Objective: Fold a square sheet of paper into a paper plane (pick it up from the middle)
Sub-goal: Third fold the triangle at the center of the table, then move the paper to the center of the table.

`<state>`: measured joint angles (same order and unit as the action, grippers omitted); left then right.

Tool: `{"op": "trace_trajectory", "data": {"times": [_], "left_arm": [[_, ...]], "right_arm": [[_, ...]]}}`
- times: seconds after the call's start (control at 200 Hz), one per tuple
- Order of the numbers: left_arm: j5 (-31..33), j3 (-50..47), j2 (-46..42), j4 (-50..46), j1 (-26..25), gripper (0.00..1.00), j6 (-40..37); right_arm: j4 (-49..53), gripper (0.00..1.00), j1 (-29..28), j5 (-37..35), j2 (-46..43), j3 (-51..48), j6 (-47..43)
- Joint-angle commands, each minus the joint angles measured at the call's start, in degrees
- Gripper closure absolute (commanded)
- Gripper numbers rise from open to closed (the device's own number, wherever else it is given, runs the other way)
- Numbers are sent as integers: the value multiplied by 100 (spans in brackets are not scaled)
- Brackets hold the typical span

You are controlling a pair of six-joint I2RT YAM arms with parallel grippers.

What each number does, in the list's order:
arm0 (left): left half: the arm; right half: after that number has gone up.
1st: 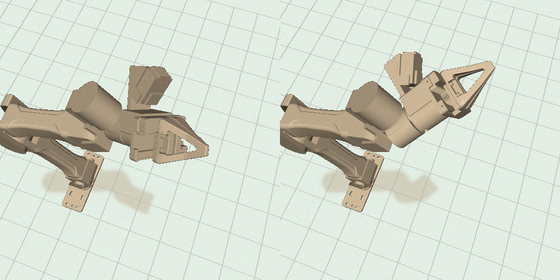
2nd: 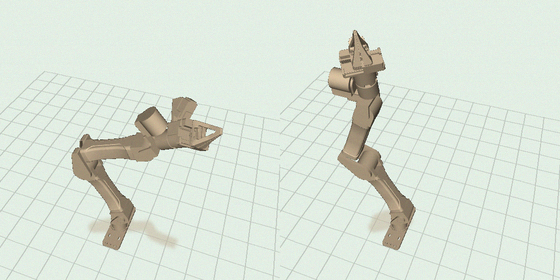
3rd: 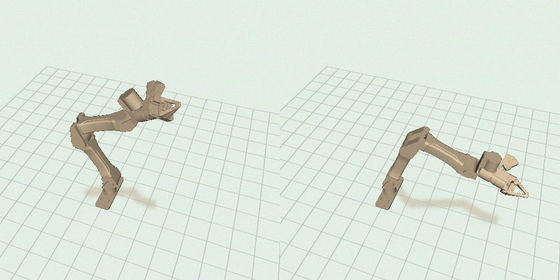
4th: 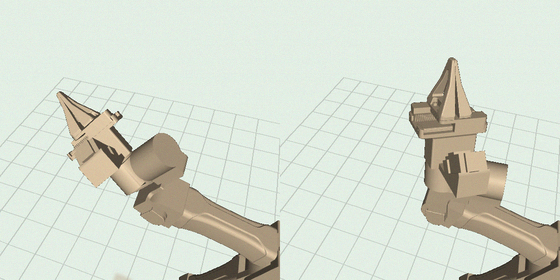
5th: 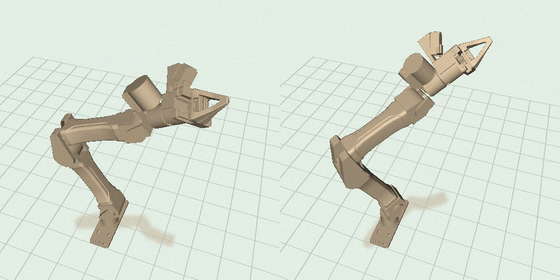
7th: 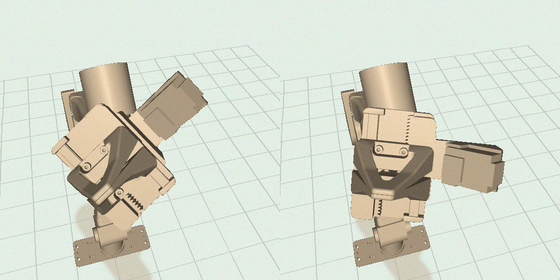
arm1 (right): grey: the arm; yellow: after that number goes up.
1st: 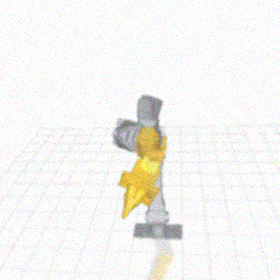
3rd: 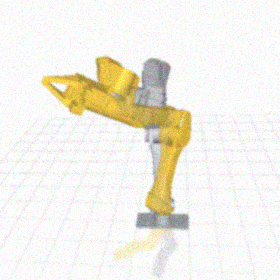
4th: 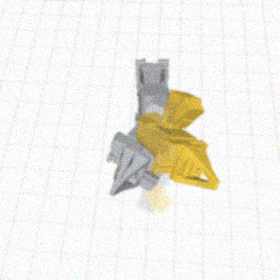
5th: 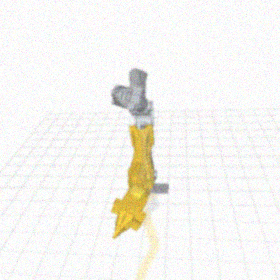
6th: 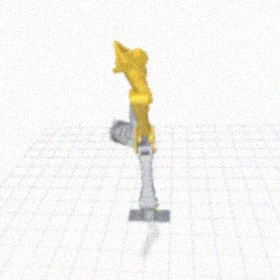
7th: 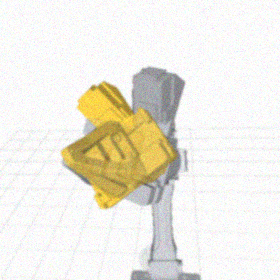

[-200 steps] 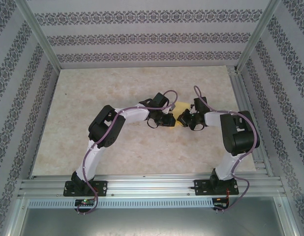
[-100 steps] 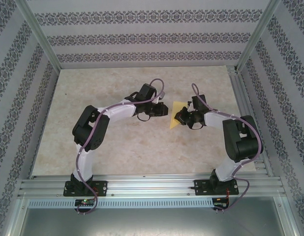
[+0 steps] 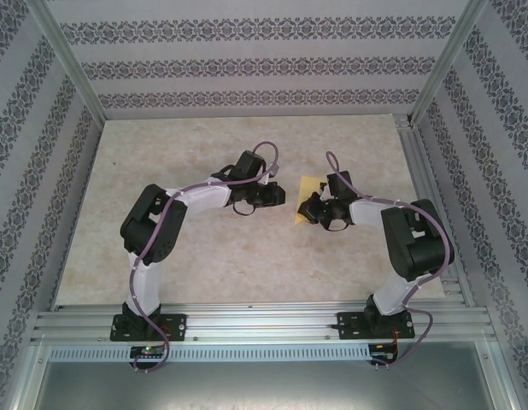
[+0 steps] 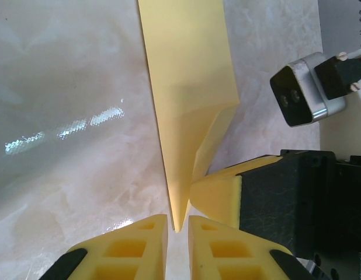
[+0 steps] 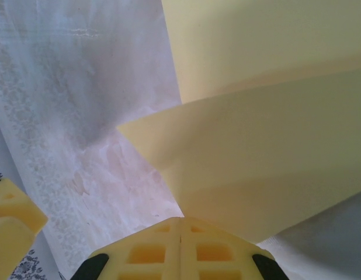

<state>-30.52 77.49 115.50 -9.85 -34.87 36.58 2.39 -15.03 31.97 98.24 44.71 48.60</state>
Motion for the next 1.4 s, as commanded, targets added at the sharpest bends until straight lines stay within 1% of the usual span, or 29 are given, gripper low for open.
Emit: {"op": "trace_trajectory", "data": {"times": [0.0,0.315,0.49,0.639,0.774,0.864,0.914,1.009,1.099,1.194,1.304,1.394], "left_arm": [[72,-33,-287,184,67,81,42],[71,29,-264,106,60,81,-6],[47,30,-256,72,64,81,-28],[20,20,-256,51,61,81,-32],[61,-21,-280,18,65,81,-51],[258,-105,-385,-20,76,82,-24],[432,-194,-495,-13,85,82,-2],[709,-374,-746,-53,145,82,51],[831,-581,-977,-19,255,82,145],[806,-731,-1158,-15,366,82,222],[787,-812,-1304,-47,409,81,240],[717,-845,-1364,-4,406,80,260]], "right_arm": [[-217,97,-87,134,150,2,75],[-301,96,-190,144,424,12,95],[-59,96,-196,-72,694,77,-50],[287,96,-261,-265,927,180,-142],[1147,97,-356,-784,969,458,-380],[1405,97,-466,-799,963,577,-480],[1472,97,-568,-657,944,622,-563],[1533,97,-743,-489,852,577,-627],[1455,97,-813,-363,642,406,-574],[1326,97,-900,-157,354,197,-505],[1437,96,-1052,-84,-48,55,-542],[1582,93,-1065,-63,-613,10,-583]]}}
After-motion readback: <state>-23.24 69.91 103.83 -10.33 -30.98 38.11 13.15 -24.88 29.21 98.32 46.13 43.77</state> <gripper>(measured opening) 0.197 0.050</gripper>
